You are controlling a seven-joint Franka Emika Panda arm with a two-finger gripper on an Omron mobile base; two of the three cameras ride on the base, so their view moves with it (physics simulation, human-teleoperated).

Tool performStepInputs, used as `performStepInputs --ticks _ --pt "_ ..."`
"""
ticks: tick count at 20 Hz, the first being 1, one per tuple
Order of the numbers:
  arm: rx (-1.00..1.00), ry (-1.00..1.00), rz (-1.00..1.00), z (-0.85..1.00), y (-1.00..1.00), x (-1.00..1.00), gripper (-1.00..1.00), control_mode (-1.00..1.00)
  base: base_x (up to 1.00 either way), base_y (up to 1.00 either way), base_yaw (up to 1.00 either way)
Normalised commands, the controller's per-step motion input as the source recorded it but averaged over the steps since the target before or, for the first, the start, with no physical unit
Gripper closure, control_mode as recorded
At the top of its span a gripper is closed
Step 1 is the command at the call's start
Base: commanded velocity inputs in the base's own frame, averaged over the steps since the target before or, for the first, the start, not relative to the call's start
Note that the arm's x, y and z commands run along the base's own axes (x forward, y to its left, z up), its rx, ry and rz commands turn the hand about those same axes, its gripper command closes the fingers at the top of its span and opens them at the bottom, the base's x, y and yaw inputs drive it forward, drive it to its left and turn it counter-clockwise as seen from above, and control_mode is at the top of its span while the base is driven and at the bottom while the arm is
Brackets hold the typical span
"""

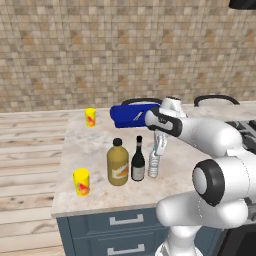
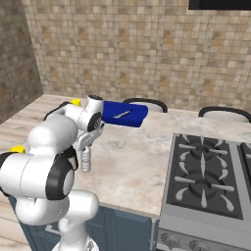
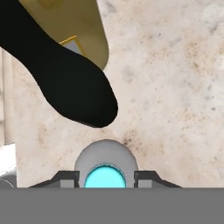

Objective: Place the drinks on the dining counter in a tight cluster.

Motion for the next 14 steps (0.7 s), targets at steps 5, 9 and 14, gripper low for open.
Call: performStepInputs --ticks 5,9,14 --pt "0.0 0.0 0.0 0.0 0.0 0.0 1.0 -1.0 0.0 0.0 0.0" --pt "0.0 0.0 0.0 0.0 0.0 0.0 1.0 -1.0 0.0 0.0 0.0" --pt "0.0 0.0 0.0 0.0 0.0 0.0 -1.0 -1.0 0.0 0.0 0.0"
